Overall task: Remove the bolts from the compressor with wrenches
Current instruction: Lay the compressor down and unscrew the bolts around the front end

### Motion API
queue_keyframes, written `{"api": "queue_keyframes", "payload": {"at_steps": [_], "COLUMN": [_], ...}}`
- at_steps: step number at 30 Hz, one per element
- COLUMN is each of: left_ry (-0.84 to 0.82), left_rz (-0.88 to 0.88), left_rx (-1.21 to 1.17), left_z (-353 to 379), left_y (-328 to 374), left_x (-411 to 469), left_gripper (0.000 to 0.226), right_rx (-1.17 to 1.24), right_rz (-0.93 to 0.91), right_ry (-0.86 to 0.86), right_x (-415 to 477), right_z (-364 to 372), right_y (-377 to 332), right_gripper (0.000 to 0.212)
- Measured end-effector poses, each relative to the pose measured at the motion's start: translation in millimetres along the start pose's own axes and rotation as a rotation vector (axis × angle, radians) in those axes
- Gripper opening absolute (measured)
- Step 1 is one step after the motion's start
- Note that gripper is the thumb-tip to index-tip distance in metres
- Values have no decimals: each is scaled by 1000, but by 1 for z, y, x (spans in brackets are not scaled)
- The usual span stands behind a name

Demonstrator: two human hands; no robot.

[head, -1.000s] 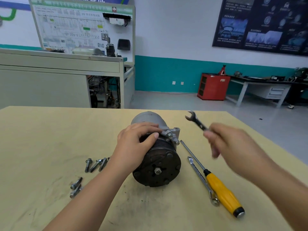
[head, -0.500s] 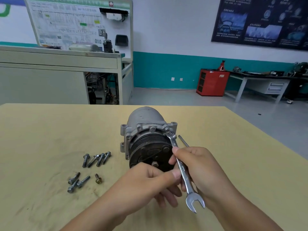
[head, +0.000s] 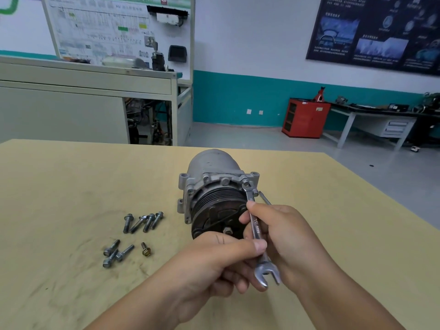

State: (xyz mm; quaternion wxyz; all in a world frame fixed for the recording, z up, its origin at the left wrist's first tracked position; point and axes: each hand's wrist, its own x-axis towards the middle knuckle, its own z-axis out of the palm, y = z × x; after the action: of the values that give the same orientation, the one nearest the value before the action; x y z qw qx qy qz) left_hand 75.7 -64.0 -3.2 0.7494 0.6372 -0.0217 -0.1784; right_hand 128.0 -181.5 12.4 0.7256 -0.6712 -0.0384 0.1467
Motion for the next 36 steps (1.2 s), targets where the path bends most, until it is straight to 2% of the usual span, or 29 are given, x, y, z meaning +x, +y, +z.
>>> {"api": "queue_keyframes", "payload": {"at_steps": [13, 22, 26, 31, 36], "left_ry": [-132, -110, -112, -121, -133], "left_rz": [-14, 43, 85, 125, 107], "left_rx": [-276, -288, -279, -319, -323], "left_z": [5, 4, 6, 10, 15], "left_y": [-4, -3, -4, -5, -10], "left_x": [3, 2, 2, 3, 3], "left_gripper": [30, 31, 32, 31, 30], "right_rx": [41, 10, 1, 165, 200], "right_rz": [91, 67, 83, 171, 131], "right_ry": [-2, -18, -93, -298, -292], "right_x": [1, 3, 2, -1, -1], "right_z": [1, 0, -6, -18, -22], "right_y": [-3, -4, -6, -7, -3], "right_gripper": [33, 33, 34, 31, 27]}}
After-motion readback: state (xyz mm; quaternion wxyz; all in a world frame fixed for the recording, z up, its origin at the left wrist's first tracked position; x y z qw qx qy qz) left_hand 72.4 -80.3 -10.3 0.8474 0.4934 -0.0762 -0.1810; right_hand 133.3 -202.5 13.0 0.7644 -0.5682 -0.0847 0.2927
